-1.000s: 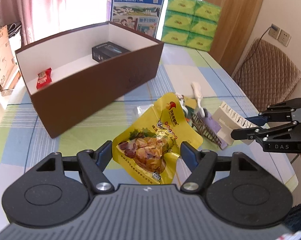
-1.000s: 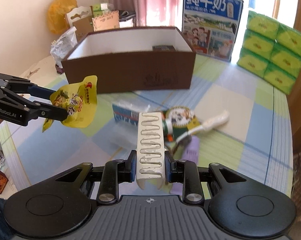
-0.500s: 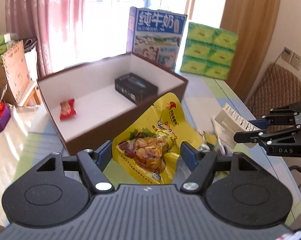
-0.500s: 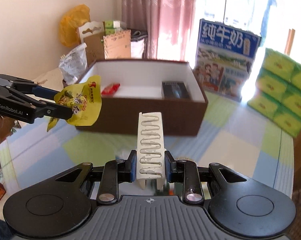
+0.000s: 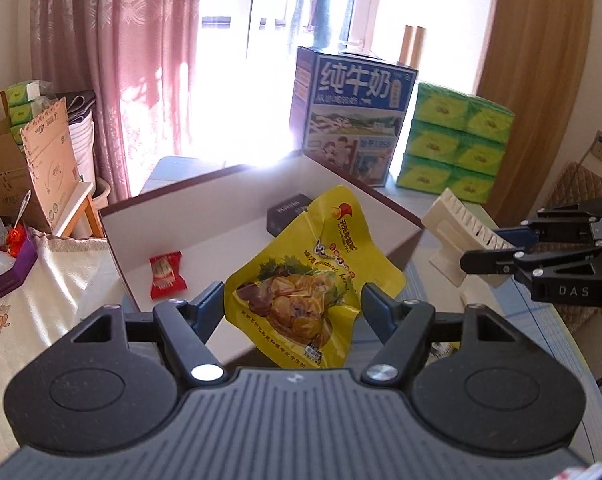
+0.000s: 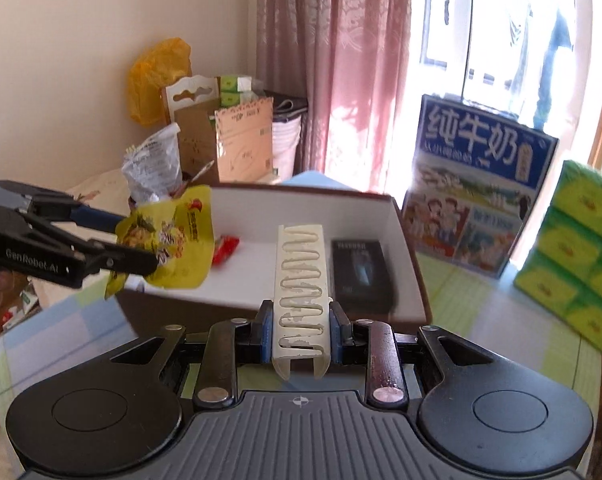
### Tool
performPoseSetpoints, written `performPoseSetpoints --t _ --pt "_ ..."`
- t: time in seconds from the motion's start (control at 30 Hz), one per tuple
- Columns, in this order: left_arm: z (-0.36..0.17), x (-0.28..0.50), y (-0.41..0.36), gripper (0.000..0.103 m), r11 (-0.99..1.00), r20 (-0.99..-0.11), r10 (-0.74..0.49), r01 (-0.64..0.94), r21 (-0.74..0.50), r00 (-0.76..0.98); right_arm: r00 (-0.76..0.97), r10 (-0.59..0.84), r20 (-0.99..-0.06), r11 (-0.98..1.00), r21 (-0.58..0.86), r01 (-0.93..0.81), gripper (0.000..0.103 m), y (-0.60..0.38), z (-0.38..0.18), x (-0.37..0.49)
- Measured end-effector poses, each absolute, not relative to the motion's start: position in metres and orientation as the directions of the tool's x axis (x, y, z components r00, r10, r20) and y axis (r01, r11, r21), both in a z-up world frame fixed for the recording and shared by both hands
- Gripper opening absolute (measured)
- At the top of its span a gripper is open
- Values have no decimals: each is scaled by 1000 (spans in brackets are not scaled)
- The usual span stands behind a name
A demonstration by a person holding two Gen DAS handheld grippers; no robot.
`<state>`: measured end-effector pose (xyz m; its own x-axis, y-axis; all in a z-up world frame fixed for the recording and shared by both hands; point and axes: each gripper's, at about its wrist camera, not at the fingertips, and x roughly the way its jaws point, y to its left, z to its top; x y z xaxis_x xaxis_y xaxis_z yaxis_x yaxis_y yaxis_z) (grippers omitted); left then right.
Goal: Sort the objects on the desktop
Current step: 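Carry the yellow bag with the left gripper while the right carries the white holder into the box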
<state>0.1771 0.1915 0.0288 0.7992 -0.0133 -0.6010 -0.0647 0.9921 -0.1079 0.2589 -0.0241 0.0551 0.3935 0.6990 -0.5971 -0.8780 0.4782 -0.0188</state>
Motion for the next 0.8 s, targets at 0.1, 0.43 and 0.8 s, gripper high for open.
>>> performPoseSetpoints --t 0.1,0.43,0.8 --pt "29 190 201 70 991 -601 0 -82 -110 799 392 710 -585 471 -20 -882 25 -6 59 270" --pt "21 233 228 70 989 -630 48 -124 -78 775 392 711 -583 464 -30 -885 25 50 55 307" --pt "-2 274 252 70 984 -685 75 -164 -66 725 377 682 -627 487 4 -873 25 91 25 349"
